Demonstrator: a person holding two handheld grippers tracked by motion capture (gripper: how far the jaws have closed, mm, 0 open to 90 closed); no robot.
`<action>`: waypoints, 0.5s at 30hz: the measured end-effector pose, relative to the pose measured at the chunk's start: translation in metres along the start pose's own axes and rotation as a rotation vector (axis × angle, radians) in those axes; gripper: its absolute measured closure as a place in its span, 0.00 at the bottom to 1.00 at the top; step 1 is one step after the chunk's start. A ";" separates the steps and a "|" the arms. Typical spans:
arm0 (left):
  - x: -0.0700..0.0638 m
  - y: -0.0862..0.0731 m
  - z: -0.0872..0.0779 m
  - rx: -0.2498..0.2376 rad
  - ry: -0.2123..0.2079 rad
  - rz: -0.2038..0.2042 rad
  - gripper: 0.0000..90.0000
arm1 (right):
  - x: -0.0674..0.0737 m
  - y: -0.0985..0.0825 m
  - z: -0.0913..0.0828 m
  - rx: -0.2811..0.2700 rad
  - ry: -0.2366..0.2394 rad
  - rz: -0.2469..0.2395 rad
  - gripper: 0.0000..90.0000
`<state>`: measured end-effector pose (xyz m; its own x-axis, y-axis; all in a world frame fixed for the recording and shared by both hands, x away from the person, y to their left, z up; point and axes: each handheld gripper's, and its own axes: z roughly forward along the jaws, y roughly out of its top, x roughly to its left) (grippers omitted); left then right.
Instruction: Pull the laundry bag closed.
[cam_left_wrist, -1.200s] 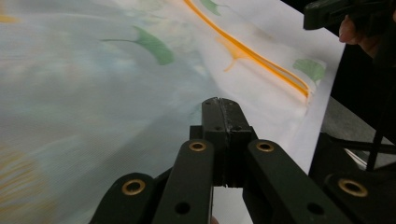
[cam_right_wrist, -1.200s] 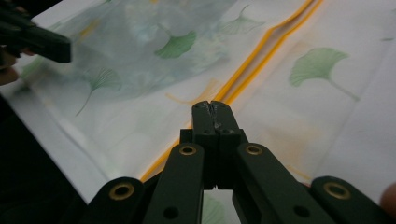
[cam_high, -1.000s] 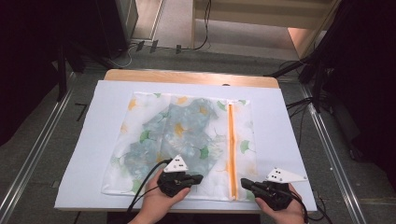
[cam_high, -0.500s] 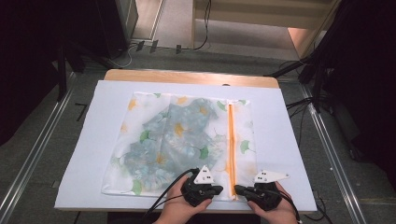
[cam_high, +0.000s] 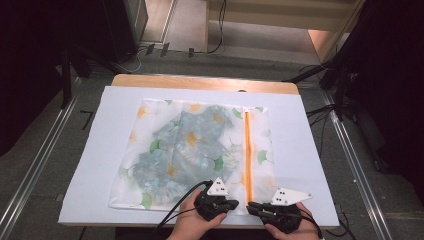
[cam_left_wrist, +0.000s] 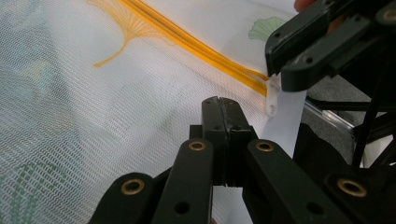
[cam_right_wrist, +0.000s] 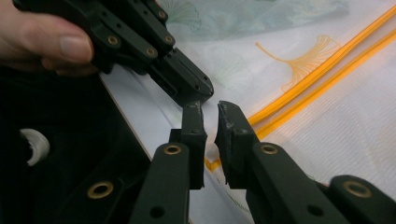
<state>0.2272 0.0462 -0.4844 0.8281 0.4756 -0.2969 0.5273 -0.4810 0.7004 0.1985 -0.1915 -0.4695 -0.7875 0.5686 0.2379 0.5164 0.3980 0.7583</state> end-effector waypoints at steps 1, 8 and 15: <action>0.000 0.000 0.000 0.000 -0.001 0.000 1.00 | 0.001 0.000 0.001 0.006 -0.005 -0.009 0.86; 0.001 0.000 0.000 -0.004 -0.007 -0.009 1.00 | 0.007 -0.003 0.008 0.063 -0.081 -0.091 0.65; 0.003 0.000 0.000 -0.002 -0.019 -0.018 1.00 | 0.010 -0.004 0.012 0.099 -0.106 -0.141 0.77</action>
<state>0.2296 0.0475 -0.4852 0.8221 0.4699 -0.3215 0.5415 -0.4710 0.6964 0.1925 -0.1790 -0.4777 -0.8171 0.5730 0.0641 0.4380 0.5447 0.7151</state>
